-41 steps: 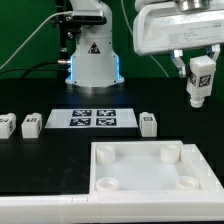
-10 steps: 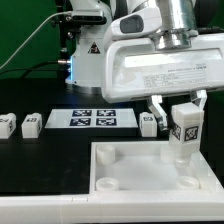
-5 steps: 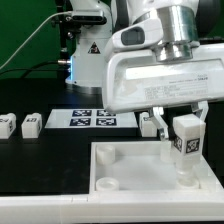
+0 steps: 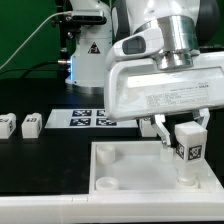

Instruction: Assemble one leg

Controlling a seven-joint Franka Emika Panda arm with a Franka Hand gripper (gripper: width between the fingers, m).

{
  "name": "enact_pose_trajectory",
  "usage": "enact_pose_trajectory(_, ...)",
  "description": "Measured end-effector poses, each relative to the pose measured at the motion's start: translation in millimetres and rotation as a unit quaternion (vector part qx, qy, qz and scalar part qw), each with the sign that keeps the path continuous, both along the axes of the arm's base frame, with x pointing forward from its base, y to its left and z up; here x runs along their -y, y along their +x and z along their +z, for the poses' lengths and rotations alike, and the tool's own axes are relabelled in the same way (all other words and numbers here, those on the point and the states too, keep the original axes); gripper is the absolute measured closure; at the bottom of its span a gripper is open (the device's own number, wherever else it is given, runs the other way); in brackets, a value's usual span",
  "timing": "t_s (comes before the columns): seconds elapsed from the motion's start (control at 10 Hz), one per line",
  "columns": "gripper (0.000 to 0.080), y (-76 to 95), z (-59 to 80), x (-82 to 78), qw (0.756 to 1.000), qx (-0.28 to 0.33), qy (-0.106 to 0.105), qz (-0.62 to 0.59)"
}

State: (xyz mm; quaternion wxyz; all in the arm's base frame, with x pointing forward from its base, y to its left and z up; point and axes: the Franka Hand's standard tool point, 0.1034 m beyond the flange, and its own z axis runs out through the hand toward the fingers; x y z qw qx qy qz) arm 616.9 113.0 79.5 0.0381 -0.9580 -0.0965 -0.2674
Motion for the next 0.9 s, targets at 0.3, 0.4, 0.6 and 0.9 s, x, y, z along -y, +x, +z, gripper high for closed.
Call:
enact_pose_trajectory(0.3, 0.0505, -3.7, -9.2, 0.5, 1.000, -0.007, -0.001, 0.000)
enact_pose_trajectory(0.4, 0.0505, -5.5, -11.8, -0.2, 1.000, -0.011, -0.001, 0.000)
enact_pose_trajectory(0.6, 0.0505, -6.6, -12.7, -2.4, 1.000, -0.012, -0.002, -0.005)
enact_pose_trajectory(0.9, 0.0505, -6.6, -12.6, -1.9, 1.000, -0.011, -0.002, -0.009)
